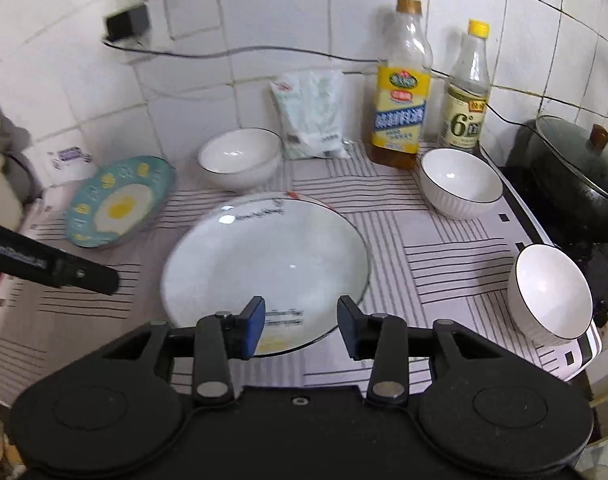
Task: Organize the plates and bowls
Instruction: 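Move both tools to the blue egg plate and grip its rim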
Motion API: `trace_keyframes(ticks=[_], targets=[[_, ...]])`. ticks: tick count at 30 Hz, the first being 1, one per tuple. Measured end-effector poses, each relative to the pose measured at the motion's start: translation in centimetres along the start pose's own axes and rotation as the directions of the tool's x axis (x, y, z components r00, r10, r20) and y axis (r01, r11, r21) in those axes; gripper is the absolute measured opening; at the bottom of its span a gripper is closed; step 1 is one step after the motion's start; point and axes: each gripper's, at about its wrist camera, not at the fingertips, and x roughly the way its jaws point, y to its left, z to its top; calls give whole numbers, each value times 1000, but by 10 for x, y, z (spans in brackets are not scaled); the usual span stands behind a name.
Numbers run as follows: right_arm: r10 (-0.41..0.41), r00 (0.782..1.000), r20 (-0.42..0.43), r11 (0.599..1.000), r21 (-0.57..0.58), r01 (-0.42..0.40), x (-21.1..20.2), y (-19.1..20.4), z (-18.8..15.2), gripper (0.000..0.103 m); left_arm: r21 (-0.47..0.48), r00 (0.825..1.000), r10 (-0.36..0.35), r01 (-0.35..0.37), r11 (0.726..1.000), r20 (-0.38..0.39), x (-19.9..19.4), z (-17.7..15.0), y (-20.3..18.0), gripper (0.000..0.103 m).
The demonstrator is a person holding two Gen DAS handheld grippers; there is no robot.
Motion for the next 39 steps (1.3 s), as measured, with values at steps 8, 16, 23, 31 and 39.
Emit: trace_keyframes(ticks=[8,16,23,31,39], targets=[[88,995,42,995,-41,-86,-37,25,-12,53,-7,999,14,-14,1000,31,-29,-24,21,41],[125,987,103,991,-54,-120,-55,47,-10,72,-20,994,95,-94,995,61,-44,-46,50,49],[186,971,148,981,-91,-174,-46,72,-2,73,-124,985,88,-70,990,149,-55,-52,101,59],[214,928,305,971,-174,-166,-14,111,5,78,-152,953,179,-145,978,243,-39,-49,154,74],[234,917,323,972,-80,-220,67,146,25,78,-244,936,179,-106,964,303,6,-27,207,85]])
